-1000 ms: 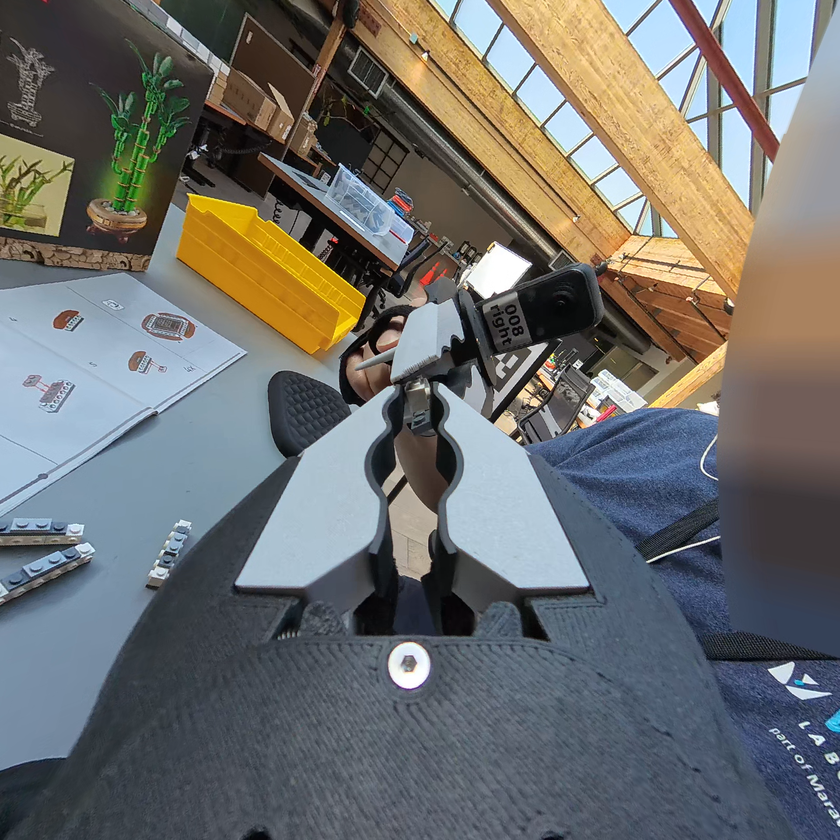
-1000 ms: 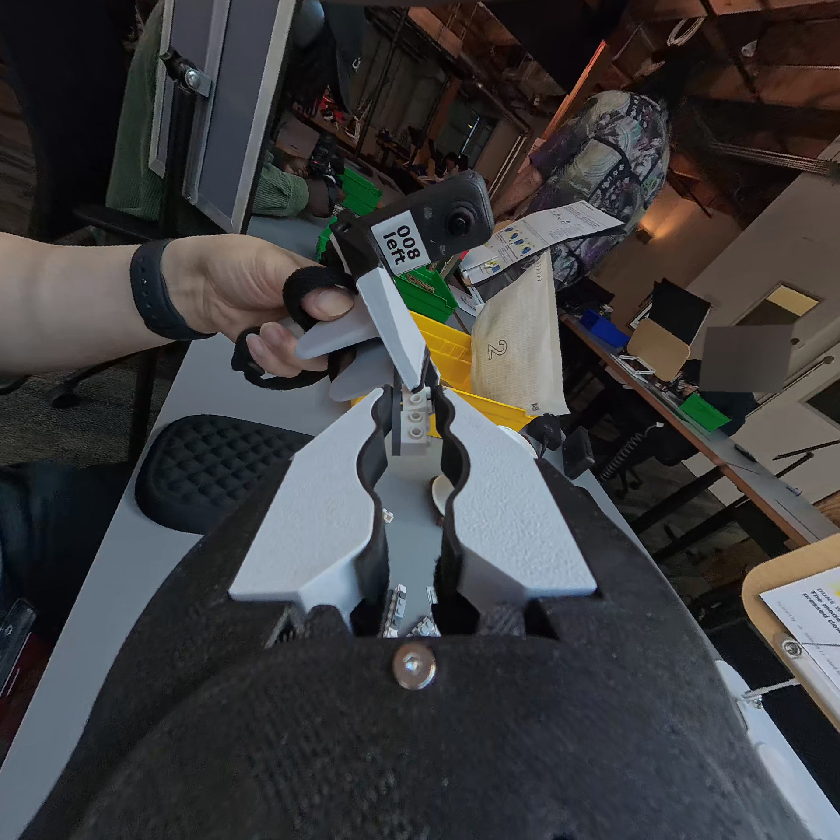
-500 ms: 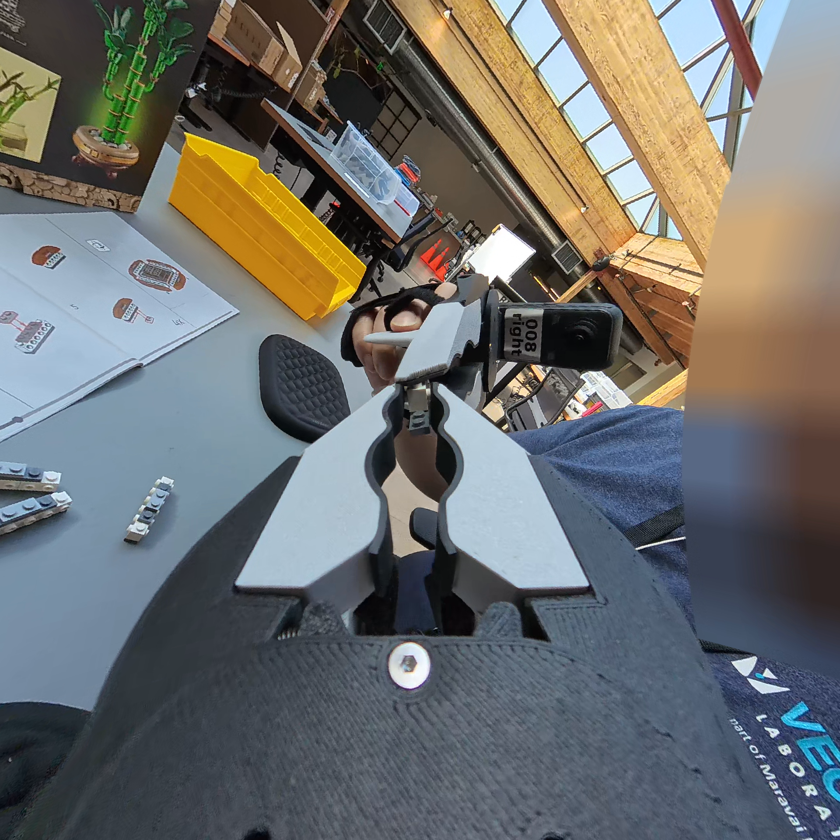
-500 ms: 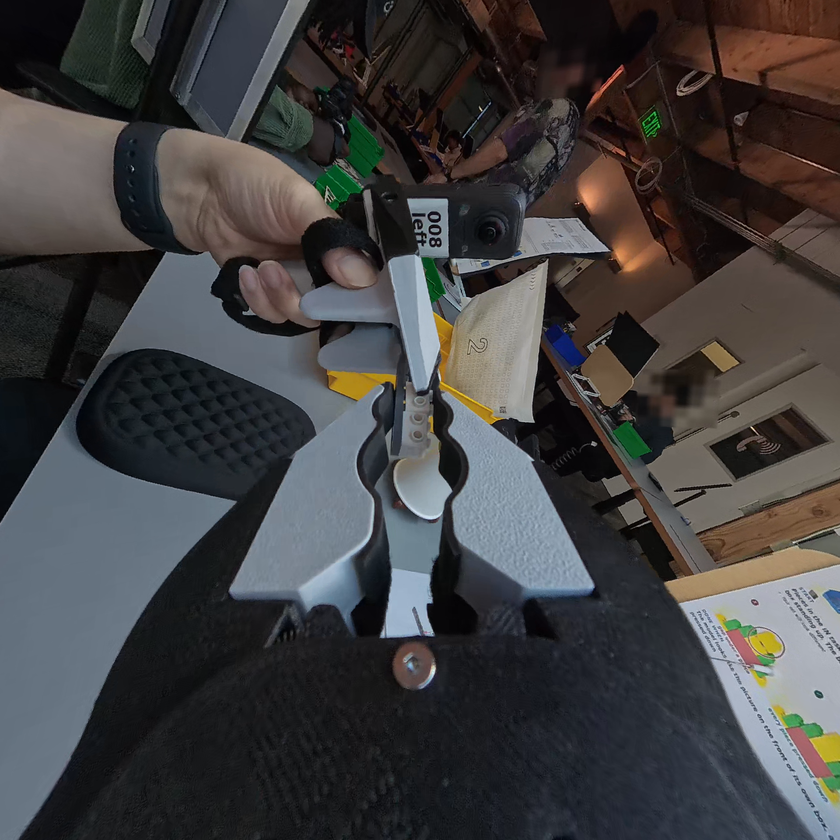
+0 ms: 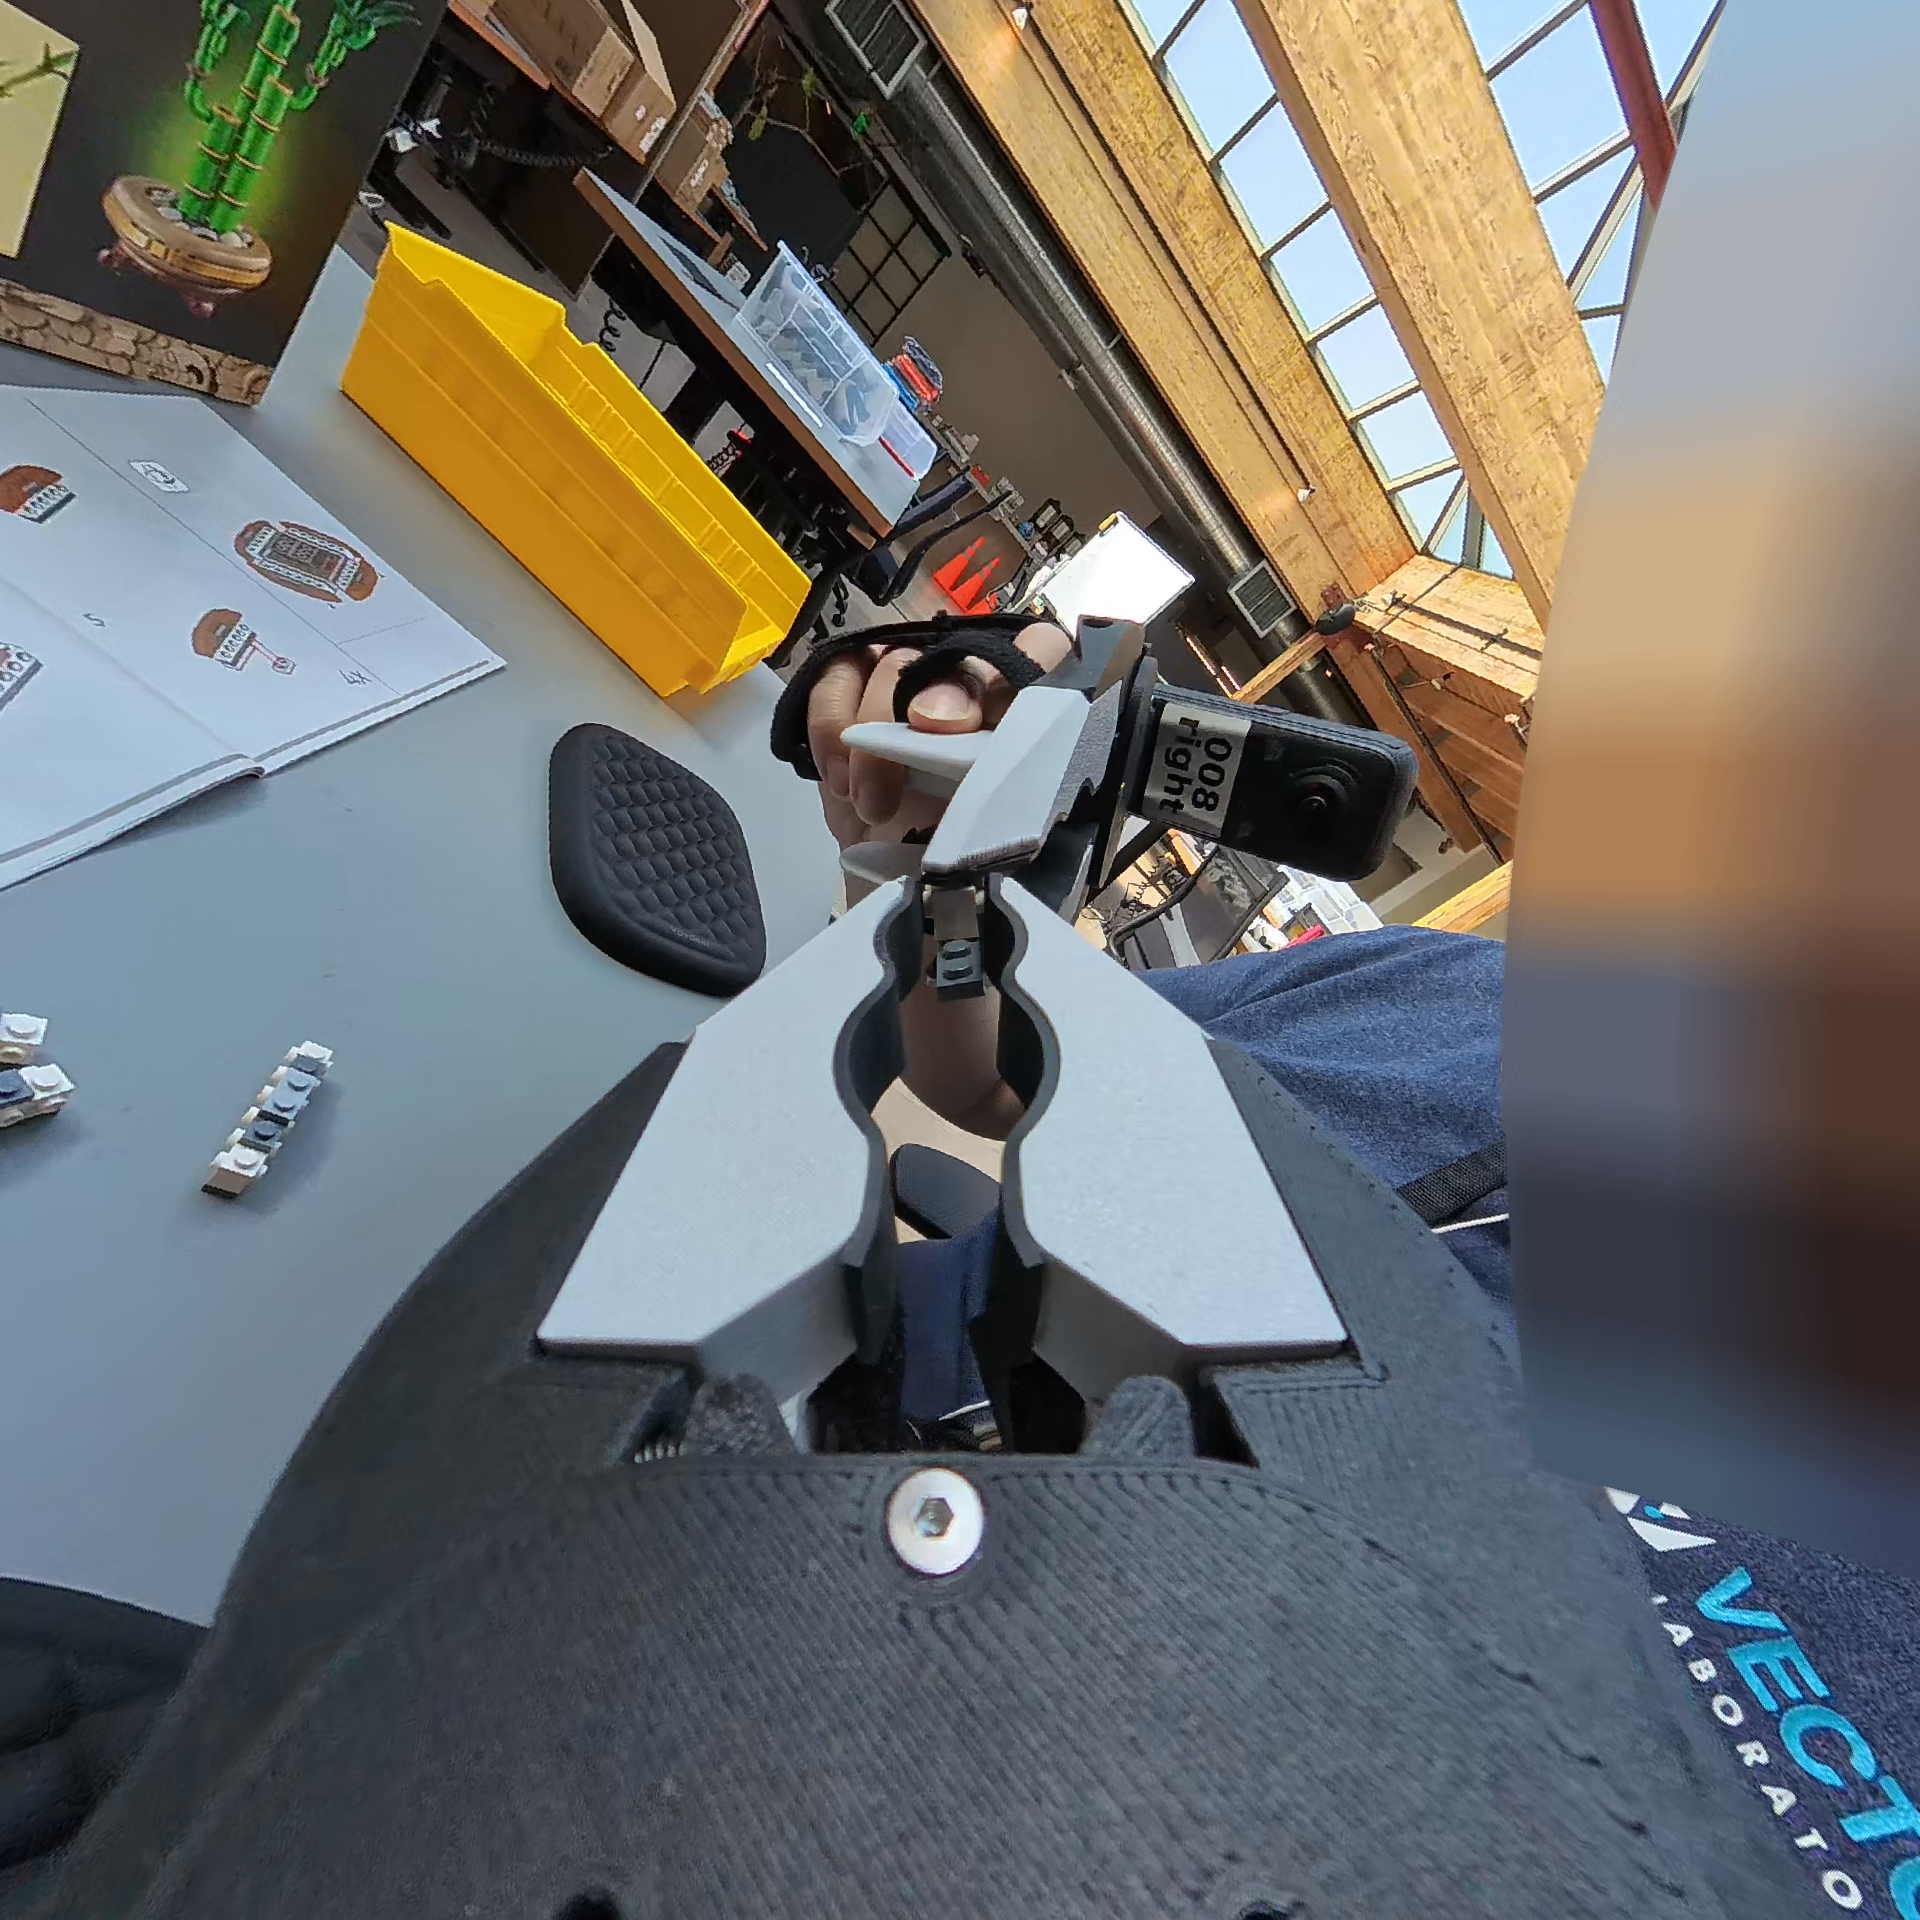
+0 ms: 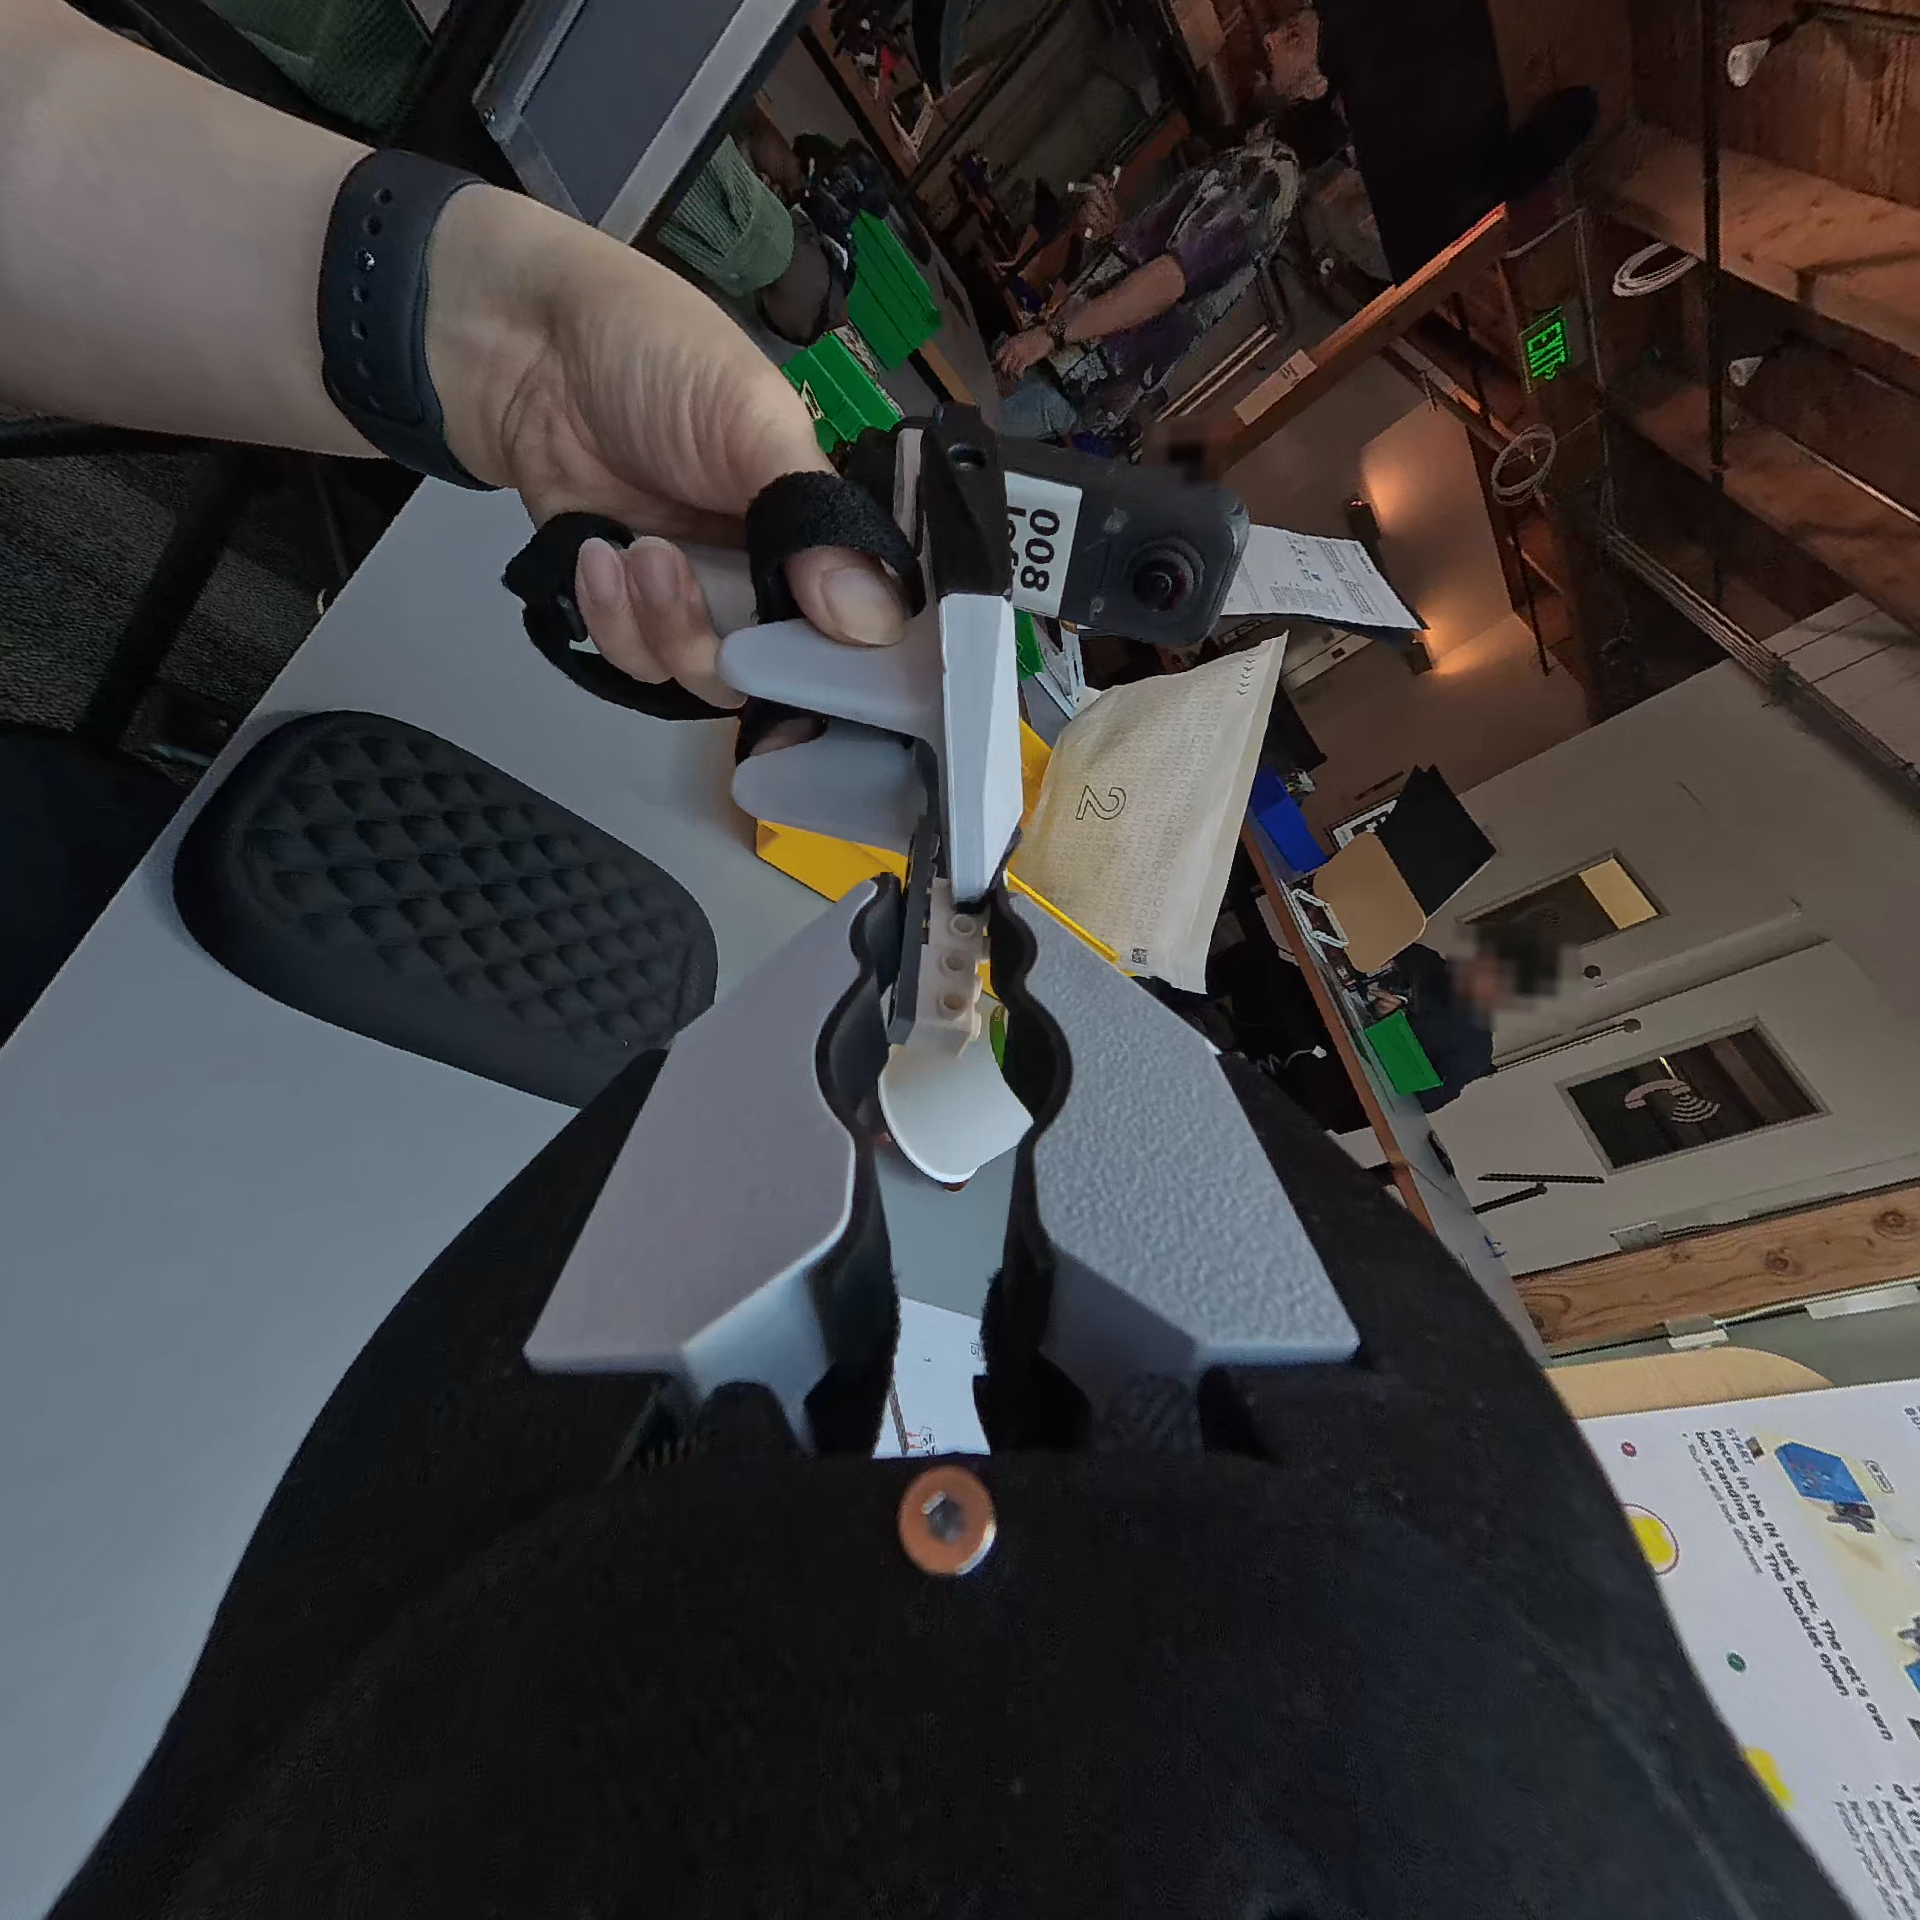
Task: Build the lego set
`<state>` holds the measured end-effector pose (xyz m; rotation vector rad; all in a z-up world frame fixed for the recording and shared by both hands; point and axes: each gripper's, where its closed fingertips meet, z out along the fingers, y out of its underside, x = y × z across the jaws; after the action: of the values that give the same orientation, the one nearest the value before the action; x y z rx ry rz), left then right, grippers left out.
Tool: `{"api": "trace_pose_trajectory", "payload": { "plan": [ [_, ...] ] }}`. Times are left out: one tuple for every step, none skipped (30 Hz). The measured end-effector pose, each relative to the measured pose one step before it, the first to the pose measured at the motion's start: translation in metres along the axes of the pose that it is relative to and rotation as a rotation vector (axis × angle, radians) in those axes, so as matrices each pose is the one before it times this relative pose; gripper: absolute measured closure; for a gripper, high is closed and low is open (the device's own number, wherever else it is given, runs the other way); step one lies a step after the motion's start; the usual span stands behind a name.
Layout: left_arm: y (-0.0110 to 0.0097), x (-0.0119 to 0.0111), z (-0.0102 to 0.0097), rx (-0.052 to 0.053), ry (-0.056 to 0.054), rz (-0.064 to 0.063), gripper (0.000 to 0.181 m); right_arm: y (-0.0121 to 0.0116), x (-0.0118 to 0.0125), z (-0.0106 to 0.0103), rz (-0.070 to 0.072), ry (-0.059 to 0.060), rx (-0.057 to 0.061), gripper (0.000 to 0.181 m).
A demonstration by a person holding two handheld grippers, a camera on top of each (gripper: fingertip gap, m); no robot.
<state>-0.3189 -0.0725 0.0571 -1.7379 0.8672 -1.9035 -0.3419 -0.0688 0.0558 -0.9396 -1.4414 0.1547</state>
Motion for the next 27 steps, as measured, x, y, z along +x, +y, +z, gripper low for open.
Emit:
{"api": "trace_pose_trajectory", "payload": {
  "plan": [
    [-0.00029, 0.00103, 0.00011, 0.0009, 0.0075, -0.0038, 0.172, -0.00088, 0.00038, -0.00058, 0.0041, -0.0009, 0.0043, 0.166],
    [-0.00033, 0.00155, 0.00034, 0.0024, 0.0090, 0.0037, 0.172, -0.00147, 0.00089, -0.00088, 0.0091, 0.0002, 0.0089, 0.166],
    [-0.00059, 0.00180, 0.00054, 0.0043, 0.0101, 0.0082, 0.172, -0.00133, 0.00082, -0.00083, 0.0109, 0.0002, 0.0093, 0.166],
    [-0.00075, 0.00195, 0.00059, 0.0055, 0.0106, 0.0113, 0.172, -0.00156, 0.00151, -0.00118, 0.0059, 0.0060, 0.0107, 0.166],
    [-0.00035, 0.00174, 0.00017, 0.0037, 0.0091, 0.0100, 0.172, -0.00102, 0.00248, -0.00099, -0.0008, 0.0180, 0.0073, 0.166],
    [0.00021, 0.00069, -0.00047, -0.0012, 0.0020, 0.0033, 0.170, -0.00025, 0.00177, -0.00090, -0.0050, 0.0152, 0.0014, 0.165],
    [0.00110, -0.00074, -0.00107, -0.0071, -0.0079, 0.0054, 0.166, -0.00063, 0.00249, -0.00137, -0.0057, 0.0189, 0.0024, 0.166],
    [0.00106, -0.00139, -0.00144, -0.0049, -0.0134, 0.0102, 0.160, -0.00115, 0.00133, -0.00161, -0.0042, 0.0102, 0.0054, 0.166],
    [0.00022, -0.00002, -0.00125, 0.0038, -0.0045, 0.0125, 0.159, -0.00108, -0.00046, -0.00127, 0.0012, -0.0025, 0.0052, 0.166],
    [-0.00072, 0.00311, -0.00064, 0.0114, 0.0161, 0.0173, 0.162, -0.00061, -0.00085, -0.00073, 0.0037, -0.0040, 0.0025, 0.166],
    [-0.00143, 0.00389, -0.00003, 0.0181, 0.0225, 0.0133, 0.163, -0.00031, -0.00075, -0.00041, -0.0013, -0.0008, 0.0020, 0.166],
    [-0.00148, 0.00281, 0.00017, 0.0189, 0.0182, 0.0070, 0.171, 0.00001, -0.00136, -0.00005, -0.0046, -0.0035, 0.0021, 0.166],
    [0.00013, 0.00064, 0.00026, 0.0075, 0.0058, 0.0096, 0.174, -0.00089, -0.00085, -0.00031, -0.0049, -0.0006, 0.0063, 0.166],
    [0.00085, -0.00117, 0.00000, 0.0003, -0.0065, 0.0078, 0.175, 0.00124, -0.00069, 0.00017, -0.0041, 0.0001, -0.0067, 0.166],
    [0.00045, -0.00156, -0.00022, -0.0001, -0.0101, 0.0014, 0.175, 0.00173, -0.00055, 0.00056, -0.0066, 0.0017, -0.0108, 0.166],
    [0.00039, -0.00170, -0.00034, -0.0001, -0.0111, 0.0004, 0.175, 0.00116, -0.00025, 0.00056, -0.0117, 0.0068, -0.0091, 0.166],
    [0.00039, -0.00113, -0.00021, -0.0002, -0.0077, 0.0007, 0.175, 0.00041, -0.00062, 0.00032, -0.0200, 0.0066, -0.0074, 0.166],
    [0.00109, -0.00043, -0.00014, -0.0055, -0.0039, 0.0012, 0.175, -0.00029, -0.00077, 0.00015, -0.0251, 0.0049, -0.0066, 0.166],
    [0.00214, -0.00038, 0.00022, -0.0123, -0.0040, 0.0023, 0.173, 0.00035, -0.00043, 0.00017, -0.0238, 0.0038, -0.0115, 0.166],
    [0.00129, -0.00034, 0.00007, -0.0071, -0.0048, -0.0007, 0.173, 0.00090, -0.00048, 0.00022, -0.0219, 0.0027, -0.0112, 0.166],
    [0.00002, -0.00059, -0.00023, -0.0006, -0.0064, -0.0030, 0.176, -0.00017, -0.00034, 0.00022, -0.0198, 0.0036, -0.0029, 0.166],
    [0.00061, -0.00072, -0.00009, -0.0044, -0.0082, 0.0046, 0.176, -0.00026, -0.00075, 0.00000, -0.0111, -0.0021, -0.0002, 0.166],
    [0.00079, -0.00047, -0.00013, -0.0062, -0.0078, 0.0097, 0.176, 0.00024, -0.00064, 0.00028, -0.0041, -0.0025, -0.0020, 0.166],
    [0.00057, 0.00002, -0.00016, -0.0052, -0.0070, 0.0056, 0.176, -0.00023, -0.00030, 0.00017, -0.0032, 0.0002, 0.0021, 0.166],
    [0.00096, 0.00038, -0.00029, -0.0088, -0.0059, 0.0073, 0.176, -0.00020, -0.00088, 0.00011, -0.0011, -0.0047, 0.0020, 0.166],
    [0.00123, 0.00070, -0.00041, -0.0126, -0.0070, 0.0172, 0.176, -0.00050, -0.00108, 0.00004, 0.0070, -0.0068, 0.0040, 0.166],
    [0.00071, 0.00065, -0.00028, -0.0082, -0.0107, 0.0254, 0.176, -0.00051, 0.00008, 0.00016, 0.0081, 0.0002, 0.0028, 0.166]
  ]
}}
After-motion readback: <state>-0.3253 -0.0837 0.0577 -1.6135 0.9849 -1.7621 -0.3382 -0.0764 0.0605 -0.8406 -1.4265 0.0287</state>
